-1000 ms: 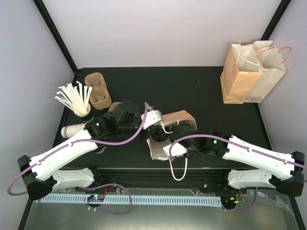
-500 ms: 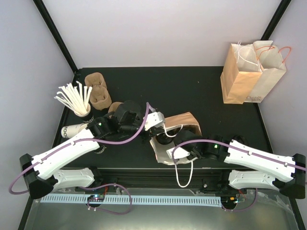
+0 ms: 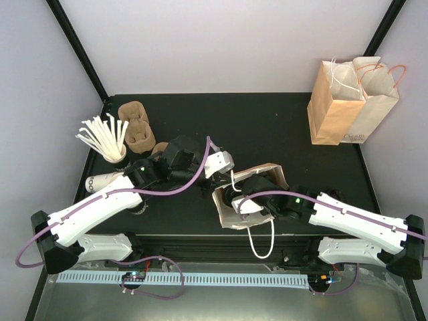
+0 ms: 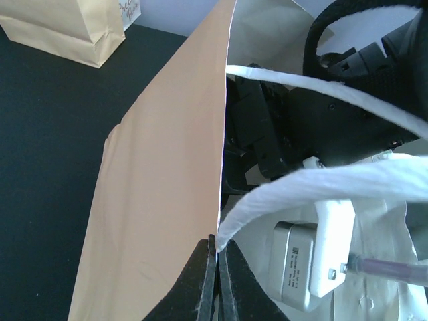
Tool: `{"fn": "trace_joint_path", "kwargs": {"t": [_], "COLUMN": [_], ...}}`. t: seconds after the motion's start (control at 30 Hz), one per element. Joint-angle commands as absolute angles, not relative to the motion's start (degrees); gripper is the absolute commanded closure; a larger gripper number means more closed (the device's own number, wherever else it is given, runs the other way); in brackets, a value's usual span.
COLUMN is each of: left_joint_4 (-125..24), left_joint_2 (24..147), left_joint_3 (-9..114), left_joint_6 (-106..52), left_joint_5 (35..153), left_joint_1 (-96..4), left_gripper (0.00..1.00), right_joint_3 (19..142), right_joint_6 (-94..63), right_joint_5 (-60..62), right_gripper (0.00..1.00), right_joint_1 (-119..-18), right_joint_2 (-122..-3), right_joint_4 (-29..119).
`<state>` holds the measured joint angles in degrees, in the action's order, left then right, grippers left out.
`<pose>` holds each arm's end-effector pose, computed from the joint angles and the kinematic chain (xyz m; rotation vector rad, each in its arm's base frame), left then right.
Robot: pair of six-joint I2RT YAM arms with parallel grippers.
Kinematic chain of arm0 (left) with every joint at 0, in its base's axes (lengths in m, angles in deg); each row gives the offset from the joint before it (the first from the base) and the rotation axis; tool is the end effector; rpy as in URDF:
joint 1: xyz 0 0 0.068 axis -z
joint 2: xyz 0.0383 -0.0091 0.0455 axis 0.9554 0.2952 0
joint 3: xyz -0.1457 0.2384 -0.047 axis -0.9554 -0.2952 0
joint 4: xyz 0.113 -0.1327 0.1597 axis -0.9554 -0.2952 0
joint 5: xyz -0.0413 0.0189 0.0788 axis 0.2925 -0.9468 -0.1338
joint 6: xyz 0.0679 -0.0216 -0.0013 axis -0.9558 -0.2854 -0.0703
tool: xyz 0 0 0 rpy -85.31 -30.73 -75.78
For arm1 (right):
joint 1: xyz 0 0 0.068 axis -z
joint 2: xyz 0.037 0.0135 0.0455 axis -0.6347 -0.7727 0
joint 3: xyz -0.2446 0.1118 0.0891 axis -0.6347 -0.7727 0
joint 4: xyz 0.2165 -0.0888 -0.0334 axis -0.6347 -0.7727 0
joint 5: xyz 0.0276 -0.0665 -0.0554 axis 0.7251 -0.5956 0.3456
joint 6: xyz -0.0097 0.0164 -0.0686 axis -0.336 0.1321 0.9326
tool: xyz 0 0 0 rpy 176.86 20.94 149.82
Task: Pack the takeout coffee
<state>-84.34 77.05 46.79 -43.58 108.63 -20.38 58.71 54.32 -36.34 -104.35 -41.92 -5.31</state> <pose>0.1287 -0.2046 0.3557 1.2770 1.8195 -0.8953 0.1007 0.1465 0.2800 -2.1689 1.2714 -0.6583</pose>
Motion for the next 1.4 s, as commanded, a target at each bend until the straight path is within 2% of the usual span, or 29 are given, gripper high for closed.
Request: {"fn": "trace_joint_path", "kwargs": {"t": [0.0,0.57,0.87,1.37], "left_joint_4": [-84.3,-93.3,-98.0,-100.1], "left_joint_2": [77.0,78.8,79.6,82.8], "left_joint_3": [49.9,56.3,59.3,59.9], "left_joint_6": [-41.9,-40.5,-38.8,-34.8], "left_joint_5": [111.3,111.9,112.6,133.0], "left_joint_1": [-20.5,-20.5,-20.9,-30.0], "left_gripper": [0.98,0.99,0.99,0.98], "right_joint_3": [58.1,55.9,62.4,71.5], "right_joint_6": [54.3,49.9,46.2,40.9], "right_joint_5": [-38.7,-33.7,-24.0,-11.5], "right_gripper": [0.88,0.88,0.88,0.88], "right_joint_1": [-104.1,-104.1,-104.6,-104.8], "right_joint_2": [-43.3,-43.5,-46.8,-52.6], "right_joint_4": [-4.2,-6.1,-12.3,-24.2]}}
